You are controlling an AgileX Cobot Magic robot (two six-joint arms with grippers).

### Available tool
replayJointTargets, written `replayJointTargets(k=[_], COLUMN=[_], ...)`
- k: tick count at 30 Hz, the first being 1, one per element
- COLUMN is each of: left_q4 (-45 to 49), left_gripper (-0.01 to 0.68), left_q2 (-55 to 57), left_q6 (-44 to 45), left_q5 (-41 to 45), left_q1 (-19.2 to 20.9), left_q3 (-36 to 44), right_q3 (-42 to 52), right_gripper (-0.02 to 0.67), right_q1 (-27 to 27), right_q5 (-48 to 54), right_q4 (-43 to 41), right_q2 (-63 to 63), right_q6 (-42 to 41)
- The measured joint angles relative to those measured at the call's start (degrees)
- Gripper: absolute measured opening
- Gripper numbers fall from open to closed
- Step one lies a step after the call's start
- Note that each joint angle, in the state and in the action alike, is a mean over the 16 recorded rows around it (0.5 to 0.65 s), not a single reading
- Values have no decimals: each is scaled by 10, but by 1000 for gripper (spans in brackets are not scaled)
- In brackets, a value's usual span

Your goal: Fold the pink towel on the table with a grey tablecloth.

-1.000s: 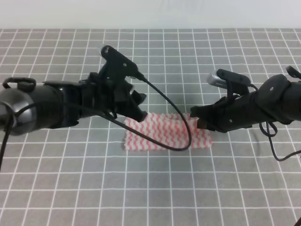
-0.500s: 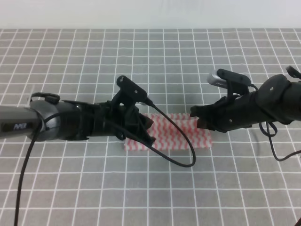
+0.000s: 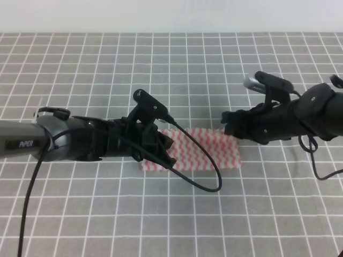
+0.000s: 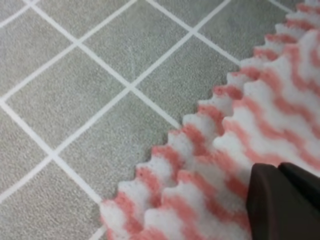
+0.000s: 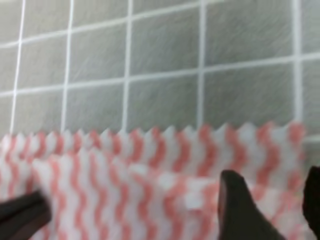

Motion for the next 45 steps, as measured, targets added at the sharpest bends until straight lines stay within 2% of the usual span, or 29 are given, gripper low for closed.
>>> replayJointTargets(k=[3,7,21,24,33,40,45], left_q4=[0,0,0,0,-1,29,105], left_gripper=[-2,-2,-3,-3,-3,-3,-4], left_q2=[0,0,0,0,-15,-71,-111], left_q6=[1,2,5,6,-2,-79,-193], left_q5=[-1,-1,-3,-4,-21,-37,-21], left_q1=[0,0,0,0,0,0,0], left_q3=[0,0,0,0,0,0,0], right_q3=[-11,-28,-62,-62,-62,-61,-59], right_gripper=[257,239,13,-8,-14,-15,-15], right_q1=[-2,-4,-5,-8,-28,-42,-40], right_q5=[7,30,94,92,115,159,192], right_q4=[1,2,-21,-28,-46,-54,-58], right_q2=[-2,-6,21,31,38,3,-27], right_q6=[0,-1,-2,-2,-4,-10,-15])
